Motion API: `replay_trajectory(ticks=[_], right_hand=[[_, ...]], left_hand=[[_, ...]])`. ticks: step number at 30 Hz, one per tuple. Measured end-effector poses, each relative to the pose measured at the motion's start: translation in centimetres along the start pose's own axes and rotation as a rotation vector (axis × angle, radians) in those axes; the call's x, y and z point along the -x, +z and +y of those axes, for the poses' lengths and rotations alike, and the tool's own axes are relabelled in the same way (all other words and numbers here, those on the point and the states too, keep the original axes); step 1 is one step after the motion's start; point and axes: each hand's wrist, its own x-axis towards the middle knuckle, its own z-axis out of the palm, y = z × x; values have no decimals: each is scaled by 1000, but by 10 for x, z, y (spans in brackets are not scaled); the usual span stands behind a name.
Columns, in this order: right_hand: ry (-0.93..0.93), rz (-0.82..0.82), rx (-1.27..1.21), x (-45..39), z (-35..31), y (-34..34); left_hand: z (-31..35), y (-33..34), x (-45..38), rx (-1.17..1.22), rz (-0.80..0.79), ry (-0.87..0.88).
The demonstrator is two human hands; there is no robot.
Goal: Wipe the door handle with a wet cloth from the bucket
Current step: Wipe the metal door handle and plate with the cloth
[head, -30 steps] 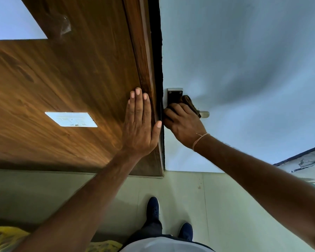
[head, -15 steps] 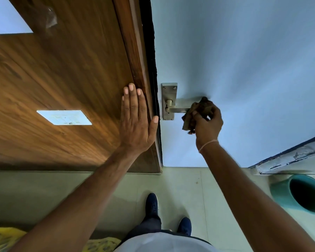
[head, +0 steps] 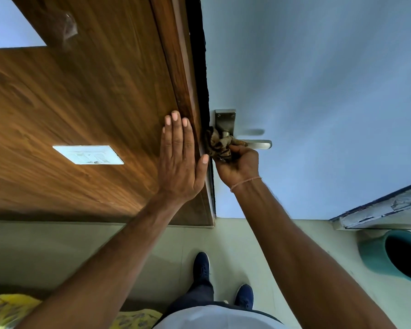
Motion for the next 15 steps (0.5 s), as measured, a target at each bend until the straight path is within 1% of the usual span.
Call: replay_trajectory(ticks=[3,5,7,8,10,11,12,13,15], right_hand=[[43,-25,-50,4,-4,-5],[53,-42,-21,14,-6,-8],[-3,-24,132,25,-8,-10],[-72,14,252,30,-7,-12],[-285,116,582,39,-4,-18],[-441,161,804,41,-3,-23],[-646,182,1063,41,-4,-30],[-874,153,1327,39,-4,-39],[-1289,6,1723,30,-6,-51]], left_hand=[[0,-1,0,5,4,0],[1,-3,-1,10,3,1],[2,-5,-1,19,-4,2],[3,-6,-2,29,-8,2],[2,-9,-2,58,-11,-3],[2,-11,-3,77,-11,-4],[1,-13,-3,97,-12,-4],[1,-14,-3,116,-16,-3],[1,-18,-4,143,-29,-4]])
